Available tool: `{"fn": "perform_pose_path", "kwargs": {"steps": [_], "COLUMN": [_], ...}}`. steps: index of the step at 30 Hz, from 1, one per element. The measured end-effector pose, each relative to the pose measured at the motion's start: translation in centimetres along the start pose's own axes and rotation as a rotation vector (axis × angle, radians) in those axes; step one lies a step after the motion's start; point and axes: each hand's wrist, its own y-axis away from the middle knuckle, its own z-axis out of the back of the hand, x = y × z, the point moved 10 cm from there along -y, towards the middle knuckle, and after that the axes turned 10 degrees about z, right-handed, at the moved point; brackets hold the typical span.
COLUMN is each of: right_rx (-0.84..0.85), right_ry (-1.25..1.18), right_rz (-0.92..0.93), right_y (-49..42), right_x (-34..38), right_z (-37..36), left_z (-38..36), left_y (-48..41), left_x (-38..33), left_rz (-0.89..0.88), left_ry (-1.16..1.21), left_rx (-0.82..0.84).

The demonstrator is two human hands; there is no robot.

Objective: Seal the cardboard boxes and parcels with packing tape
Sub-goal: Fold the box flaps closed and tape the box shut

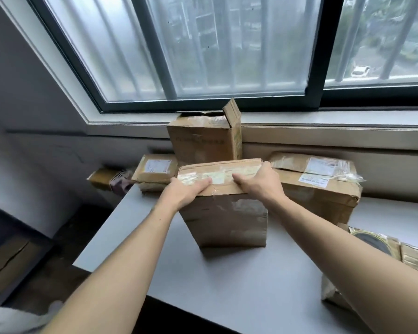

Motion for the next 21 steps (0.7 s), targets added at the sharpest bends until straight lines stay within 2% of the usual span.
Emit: {"fn": "perform_pose_path", "kwargs": {"steps": [4, 8, 12, 15, 21], "right_rx": [-0.025, -0.050, -0.125, -0.137, -0.188], "right_ry": [0.155, 0.114, 0.017, 0.026, 0.023], "right_rz": [-0.065, -0.075, -0.111, -0.118, -0.111], "right_y": [-0.9, -0.7, -0.6, -0.4, 0.3], "right_x": [-0.2, -0.1, -1.2, -1.5, -1.8], "right_z": [-0.7, -0.2, 0.1, 0.2, 1.2], "left_z": [0.0, 0.0, 0.2, 1.0, 3.1], "left_y": [-1.3, -2.6, -2.7, -2.3, -1.0], "left_x": [-0.6, -0.5, -0.9, -1.1, -0.4], "left_rz": [-0.015, -0.005, -0.033, -0.060, -0.086], "left_ry": [-0.095, 0.065, 0.067, 0.024, 0.081], "left_rx": [0.029, 0.038, -0.053, -0.164, -0.311]}}
